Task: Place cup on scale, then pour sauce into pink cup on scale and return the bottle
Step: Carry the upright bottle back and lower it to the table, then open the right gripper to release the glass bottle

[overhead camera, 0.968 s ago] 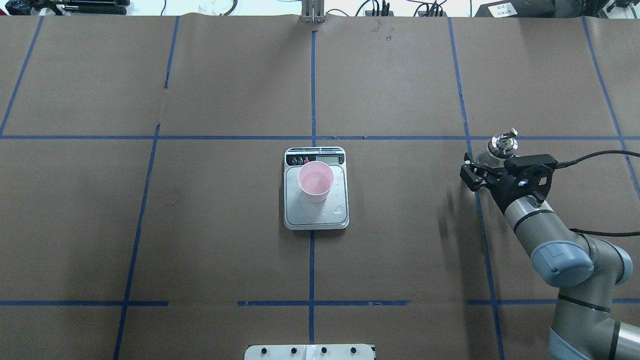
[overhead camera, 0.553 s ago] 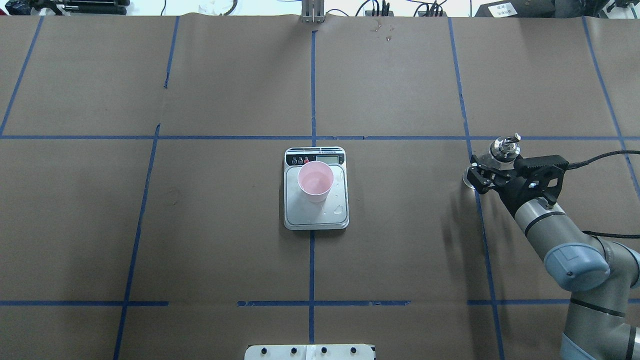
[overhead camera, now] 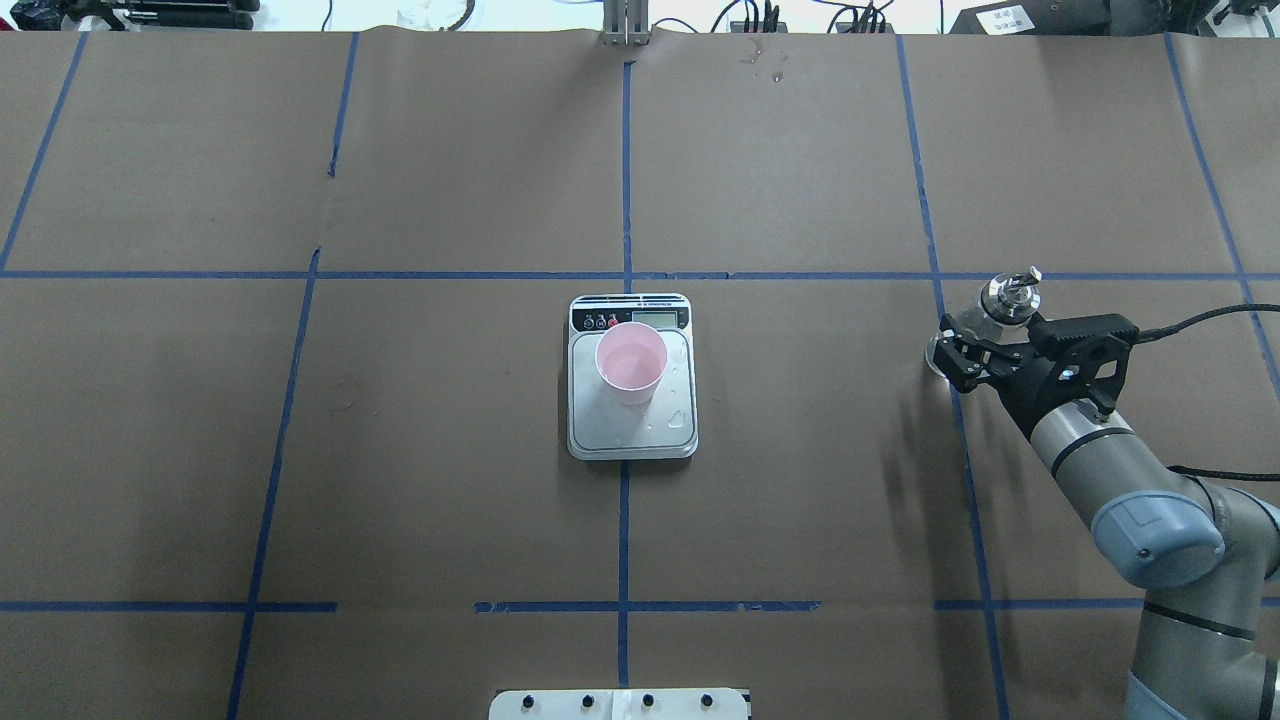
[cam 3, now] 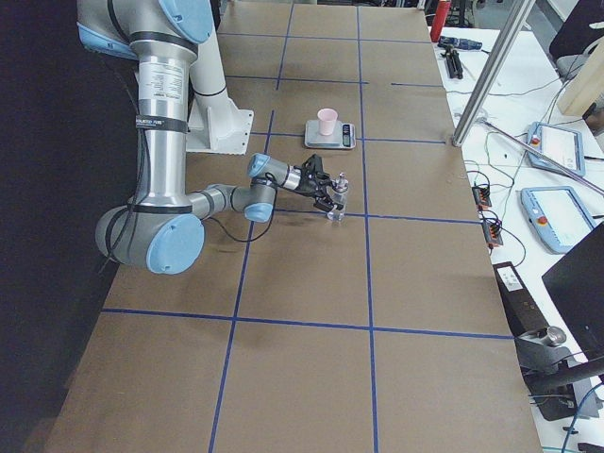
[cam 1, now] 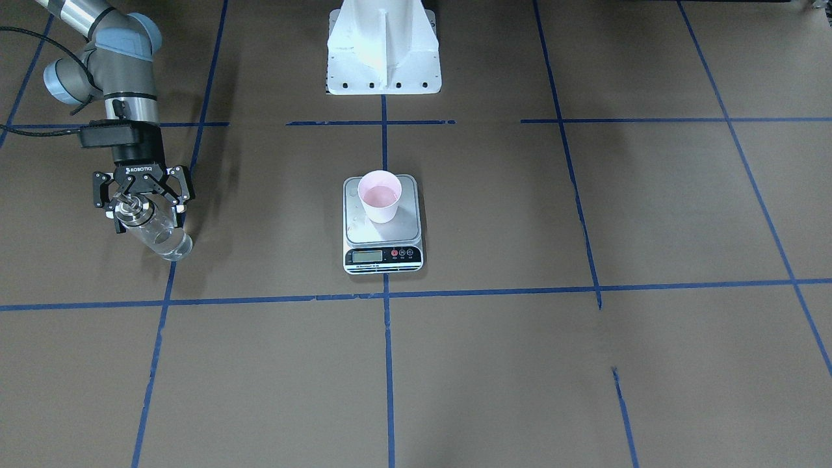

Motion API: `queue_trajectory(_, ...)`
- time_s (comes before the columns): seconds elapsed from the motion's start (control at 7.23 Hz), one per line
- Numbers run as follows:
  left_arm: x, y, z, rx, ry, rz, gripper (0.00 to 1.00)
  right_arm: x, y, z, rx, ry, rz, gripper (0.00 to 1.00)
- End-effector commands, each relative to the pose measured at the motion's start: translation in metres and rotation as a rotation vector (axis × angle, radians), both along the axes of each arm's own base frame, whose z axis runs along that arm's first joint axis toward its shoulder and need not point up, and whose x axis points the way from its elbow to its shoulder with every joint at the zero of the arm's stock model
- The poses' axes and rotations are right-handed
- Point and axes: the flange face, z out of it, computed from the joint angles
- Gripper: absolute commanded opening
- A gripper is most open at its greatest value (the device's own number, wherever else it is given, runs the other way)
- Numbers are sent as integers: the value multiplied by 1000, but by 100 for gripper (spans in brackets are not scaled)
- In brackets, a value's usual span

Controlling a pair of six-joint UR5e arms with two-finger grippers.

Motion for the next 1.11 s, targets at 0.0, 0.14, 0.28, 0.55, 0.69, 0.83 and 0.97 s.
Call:
queue_trajectory(0.0, 1, 0, 0, 0, 0, 1, 100, -2, 10, 6, -4, 8, -13, 100)
queue_trajectory(0.14, 1, -1, -2, 3, 0, 1, 100, 0, 16, 9, -6, 14, -24, 100)
queue_trajectory(0.28, 0, 0, -2, 3, 0, 0, 100, 7, 26, 10, -8, 17, -38, 100)
queue_trajectory(0.55, 0, 0, -1, 0, 0, 0, 100, 28, 53, -4, 0, 3, -74, 100)
queue_trajectory(0.69, 0, 0, -1, 0, 0, 0, 100, 25, 66, -5, 16, 12, -76, 100)
queue_trajectory(0.83, 0, 0, -1, 0, 0, 0, 100, 38, 78, 1, 13, 36, -91, 100)
queue_trajectory(0.97, 0, 0, -1, 0, 0, 0, 100, 58, 85, -1, 10, 47, -102, 100)
